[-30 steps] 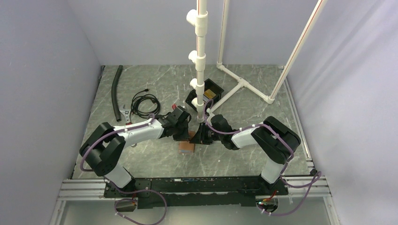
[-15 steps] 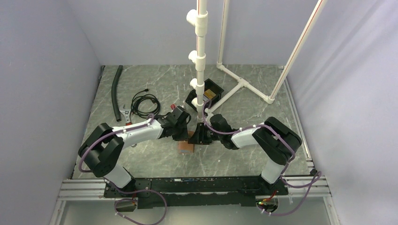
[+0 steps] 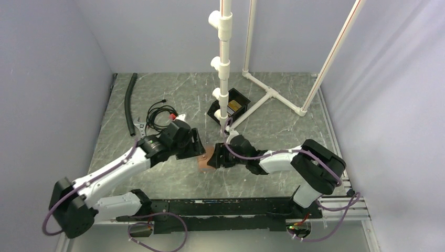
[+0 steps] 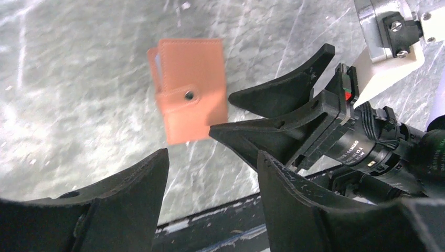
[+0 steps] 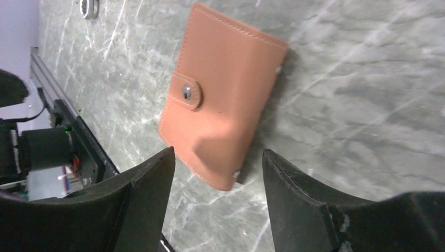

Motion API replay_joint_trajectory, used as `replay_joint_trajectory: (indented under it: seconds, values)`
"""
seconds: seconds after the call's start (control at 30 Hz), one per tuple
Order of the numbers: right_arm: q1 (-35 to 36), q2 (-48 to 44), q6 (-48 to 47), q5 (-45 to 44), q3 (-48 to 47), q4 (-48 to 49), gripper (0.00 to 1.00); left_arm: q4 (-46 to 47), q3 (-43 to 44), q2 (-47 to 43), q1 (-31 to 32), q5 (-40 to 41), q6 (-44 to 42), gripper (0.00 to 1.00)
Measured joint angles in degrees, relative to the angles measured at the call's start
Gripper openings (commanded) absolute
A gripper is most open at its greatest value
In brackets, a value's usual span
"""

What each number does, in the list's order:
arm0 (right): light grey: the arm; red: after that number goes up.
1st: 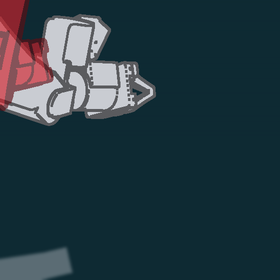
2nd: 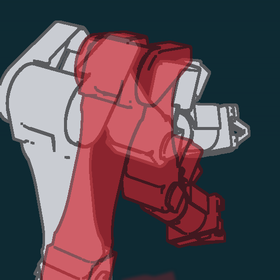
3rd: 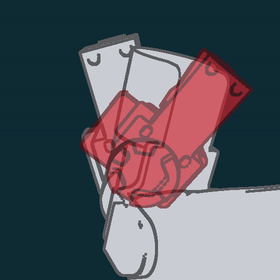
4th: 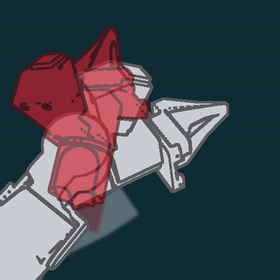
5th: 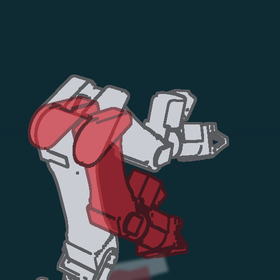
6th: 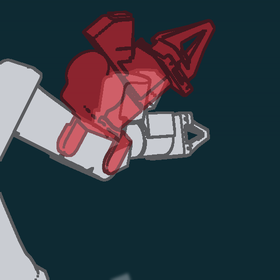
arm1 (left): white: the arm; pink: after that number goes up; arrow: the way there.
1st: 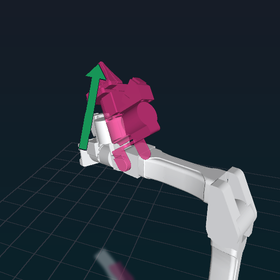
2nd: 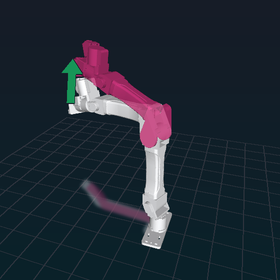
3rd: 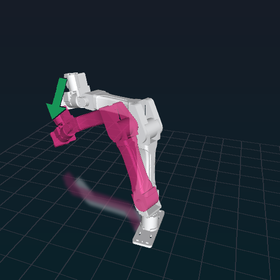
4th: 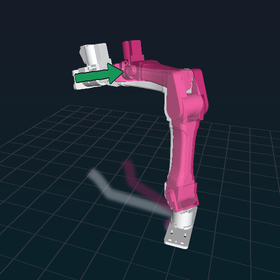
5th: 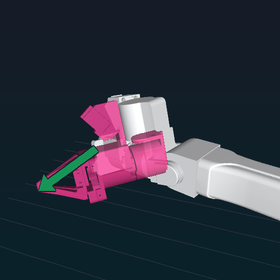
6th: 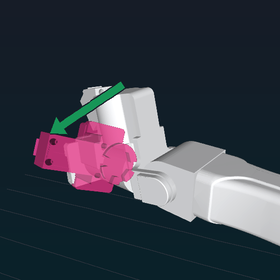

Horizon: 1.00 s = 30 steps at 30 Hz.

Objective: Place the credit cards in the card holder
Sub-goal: Reset both arms

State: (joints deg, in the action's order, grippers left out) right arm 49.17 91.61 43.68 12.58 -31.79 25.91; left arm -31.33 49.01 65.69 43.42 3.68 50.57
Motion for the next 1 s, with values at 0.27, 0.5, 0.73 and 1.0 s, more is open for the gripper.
replay_joint_trajectory:
  seconds: [0.27,0.5,0.73,1.0]
  values:
    - [11.4,5.4,-1.4,-19.6,-8.0,-3.8,0.59,-13.9,-0.3,-18.4,-0.1,2.7,1.4,0.71]
    - [15.4,16.7,-16.2,-25.5,-23.7,-6.8,0.53,-28.0,10.3,-27.6,-0.1,7.6,1.4,0.78]
    - [15.7,22.6,-33.4,-14.6,-34.3,-10.4,0.55,-39.6,22.6,-34.2,-0.1,15.8,1.4,0.79]
    - [16.2,25.0,-40.1,-2.8,-38.3,-13.3,0.75,-46.7,28.2,-35.9,-0.1,20.9,1.4,0.81]
